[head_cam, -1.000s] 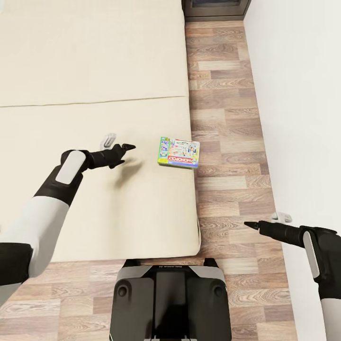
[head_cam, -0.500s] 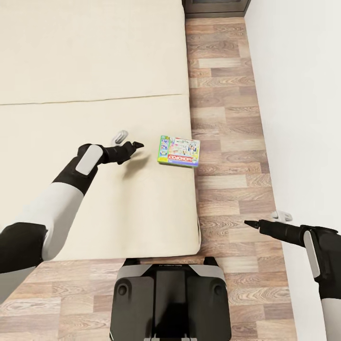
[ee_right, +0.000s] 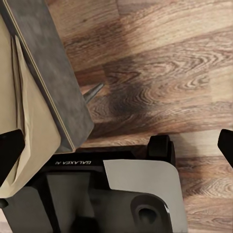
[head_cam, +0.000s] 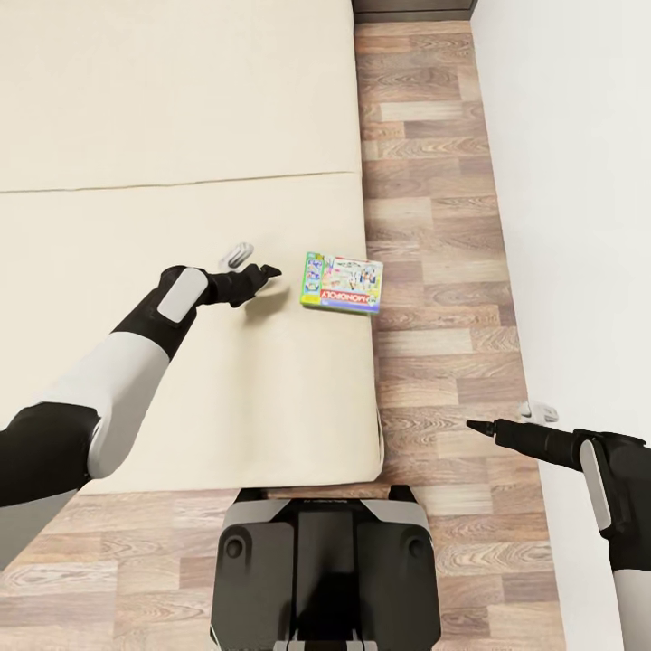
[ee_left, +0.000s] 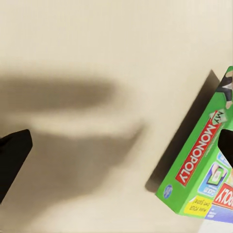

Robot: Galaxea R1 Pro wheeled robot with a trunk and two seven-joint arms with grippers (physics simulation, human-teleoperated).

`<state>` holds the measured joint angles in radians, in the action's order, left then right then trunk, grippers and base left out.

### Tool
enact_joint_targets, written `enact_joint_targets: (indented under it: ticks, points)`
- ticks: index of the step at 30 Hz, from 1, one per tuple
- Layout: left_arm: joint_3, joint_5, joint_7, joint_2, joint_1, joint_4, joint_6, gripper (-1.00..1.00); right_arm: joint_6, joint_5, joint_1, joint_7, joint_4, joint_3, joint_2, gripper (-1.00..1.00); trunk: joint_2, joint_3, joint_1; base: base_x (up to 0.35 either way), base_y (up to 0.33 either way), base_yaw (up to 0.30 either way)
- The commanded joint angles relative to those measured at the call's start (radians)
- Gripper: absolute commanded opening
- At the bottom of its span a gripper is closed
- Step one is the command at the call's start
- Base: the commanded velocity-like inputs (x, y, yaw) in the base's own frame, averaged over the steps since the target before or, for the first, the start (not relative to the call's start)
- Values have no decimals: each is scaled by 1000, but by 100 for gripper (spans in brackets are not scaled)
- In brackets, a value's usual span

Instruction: Put all the toys in the child's room - the three board games (two on the bed and one on the table), the two jigsaw puzzles on the table, and the tennis ball on the table - inside the toy box on the table in the child's room.

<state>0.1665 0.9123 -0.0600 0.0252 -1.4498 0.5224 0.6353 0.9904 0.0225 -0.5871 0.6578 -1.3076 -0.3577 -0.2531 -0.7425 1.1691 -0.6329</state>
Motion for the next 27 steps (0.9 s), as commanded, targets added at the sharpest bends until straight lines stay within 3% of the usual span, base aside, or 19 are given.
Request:
enact_joint_targets:
  ticks: [1,27]
  points:
    - [9,20,-6,-2,-2,-5,1,100,7,2,0,2,-1,-2,0,100,-1,2,-5,0,0,0]
    - [9,15,3,-16,-26,-23,-3,100,7,5,0,2,-6,-4,0,100,-1,31,-5,0,0,0]
